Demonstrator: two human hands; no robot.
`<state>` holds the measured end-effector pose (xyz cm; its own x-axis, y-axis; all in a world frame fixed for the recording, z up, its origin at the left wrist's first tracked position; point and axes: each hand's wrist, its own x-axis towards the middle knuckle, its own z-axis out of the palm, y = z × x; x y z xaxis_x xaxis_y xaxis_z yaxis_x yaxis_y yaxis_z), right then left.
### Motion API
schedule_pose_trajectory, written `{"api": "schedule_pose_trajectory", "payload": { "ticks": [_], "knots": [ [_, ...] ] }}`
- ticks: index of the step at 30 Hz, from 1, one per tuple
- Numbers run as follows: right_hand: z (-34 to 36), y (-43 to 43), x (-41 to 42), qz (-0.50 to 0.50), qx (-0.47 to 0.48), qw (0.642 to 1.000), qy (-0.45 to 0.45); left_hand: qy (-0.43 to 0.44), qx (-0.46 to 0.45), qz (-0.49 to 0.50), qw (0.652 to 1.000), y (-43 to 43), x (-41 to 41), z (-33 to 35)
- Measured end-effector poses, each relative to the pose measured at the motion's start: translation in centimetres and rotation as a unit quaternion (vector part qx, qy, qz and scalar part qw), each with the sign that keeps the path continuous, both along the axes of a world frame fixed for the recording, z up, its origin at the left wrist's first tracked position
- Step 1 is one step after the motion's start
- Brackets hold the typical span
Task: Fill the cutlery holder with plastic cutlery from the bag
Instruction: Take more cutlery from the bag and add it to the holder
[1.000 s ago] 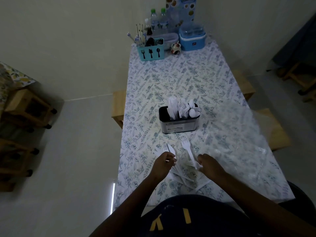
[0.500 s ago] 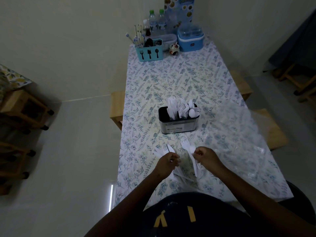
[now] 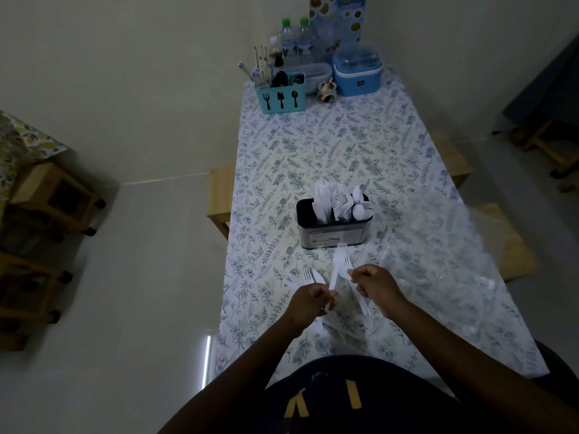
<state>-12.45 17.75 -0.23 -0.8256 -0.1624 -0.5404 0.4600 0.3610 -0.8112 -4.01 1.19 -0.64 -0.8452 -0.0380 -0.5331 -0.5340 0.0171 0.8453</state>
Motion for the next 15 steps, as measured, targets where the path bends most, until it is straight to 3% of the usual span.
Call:
{"api": "schedule_pose_trajectory", "payload": {
  "ticks": [3, 7, 9, 15],
  "knots": [
    [-1.7, 1.0, 0.1, 0.109, 0.205, 0.969, 0.08, 0.0, 0.026, 0.05, 0.998, -0.5, 0.3, -0.3],
    [-3.0, 0.8, 1.3, 0.237, 0.318, 0.911, 0.111, -0.023, 0.068, 0.066, 0.995, -0.9, 0.6, -0.5],
    [-3.4, 0.6, 1.6, 0.253, 0.334, 0.9, 0.115, -0.034, 0.067, 0.056, 0.996, -1.0, 0.6, -0.6],
    [-3.3, 0.6, 1.1, 0.234, 0.321, 0.914, 0.082, -0.067, 0.066, 0.06, 0.994, -1.4, 0.5, -1.0]
  ]
}}
